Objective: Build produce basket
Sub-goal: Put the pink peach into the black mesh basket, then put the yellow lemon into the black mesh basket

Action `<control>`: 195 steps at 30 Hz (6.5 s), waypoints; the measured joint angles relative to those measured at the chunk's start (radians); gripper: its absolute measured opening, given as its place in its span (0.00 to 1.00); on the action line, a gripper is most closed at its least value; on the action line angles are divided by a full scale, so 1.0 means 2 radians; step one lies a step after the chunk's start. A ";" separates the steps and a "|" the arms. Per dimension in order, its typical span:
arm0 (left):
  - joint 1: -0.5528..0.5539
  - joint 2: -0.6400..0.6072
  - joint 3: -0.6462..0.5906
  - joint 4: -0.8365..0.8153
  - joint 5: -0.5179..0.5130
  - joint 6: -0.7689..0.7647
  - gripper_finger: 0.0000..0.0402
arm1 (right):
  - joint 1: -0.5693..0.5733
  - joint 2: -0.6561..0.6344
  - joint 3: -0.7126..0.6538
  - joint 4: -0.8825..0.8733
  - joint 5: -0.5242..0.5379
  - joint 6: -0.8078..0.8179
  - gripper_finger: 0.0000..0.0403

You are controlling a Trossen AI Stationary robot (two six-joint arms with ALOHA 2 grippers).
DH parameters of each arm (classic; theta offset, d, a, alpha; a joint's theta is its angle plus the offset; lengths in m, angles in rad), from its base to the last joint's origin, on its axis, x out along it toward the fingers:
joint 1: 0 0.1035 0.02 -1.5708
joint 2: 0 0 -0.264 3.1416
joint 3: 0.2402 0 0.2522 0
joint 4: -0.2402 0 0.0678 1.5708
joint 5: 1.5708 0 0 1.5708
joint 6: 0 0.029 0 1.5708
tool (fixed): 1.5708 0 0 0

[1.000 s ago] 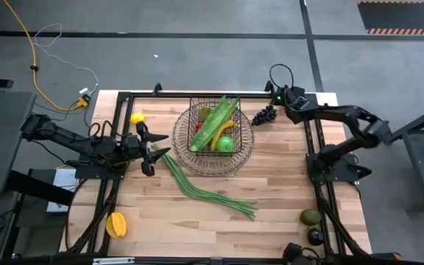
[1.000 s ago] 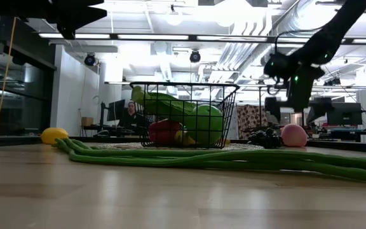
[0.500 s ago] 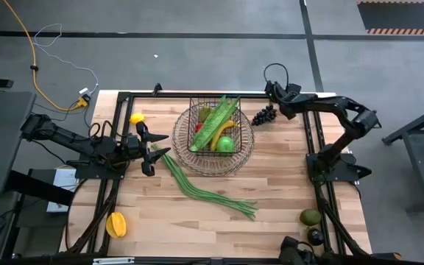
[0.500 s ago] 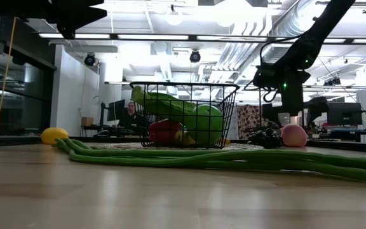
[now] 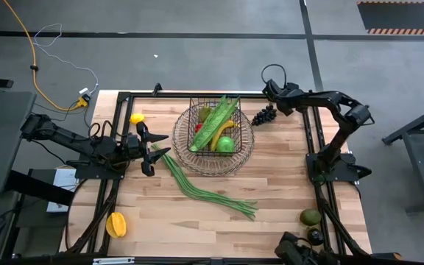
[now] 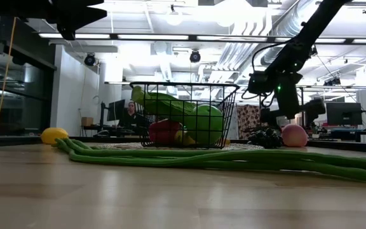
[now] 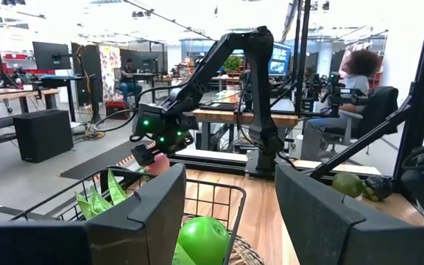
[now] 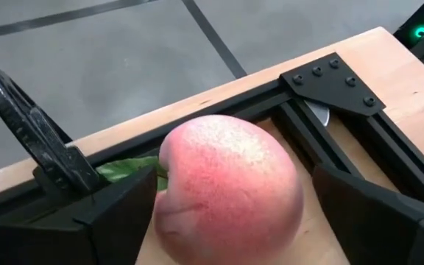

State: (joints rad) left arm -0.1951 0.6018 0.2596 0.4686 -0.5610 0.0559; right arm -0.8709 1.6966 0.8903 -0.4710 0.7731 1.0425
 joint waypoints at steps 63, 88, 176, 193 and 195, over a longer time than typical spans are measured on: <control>0.000 0.000 0.000 0.026 0.068 0.013 0.50 | 0.450 -0.287 -0.213 0.514 -0.201 -0.453 0.51; 0.000 0.000 0.000 0.022 0.068 0.012 0.50 | 0.381 -0.147 -0.040 0.307 -0.268 -0.588 0.62; 0.170 0.067 0.179 -0.447 -0.164 -0.145 0.76 | 0.393 -0.326 -0.212 0.560 -0.359 -0.543 0.95; 0.520 0.373 0.300 -0.753 0.033 -0.156 0.76 | 0.393 -0.325 -0.212 0.555 -0.359 -0.543 0.95; 0.509 0.402 0.311 -0.762 0.026 -0.159 0.76 | 0.393 -0.325 -0.211 0.553 -0.359 -0.543 0.95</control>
State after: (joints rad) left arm 0.8237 1.4064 0.8808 -1.0555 -0.5086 -0.2631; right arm -0.0845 1.0462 0.4675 0.6358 0.0559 -0.0425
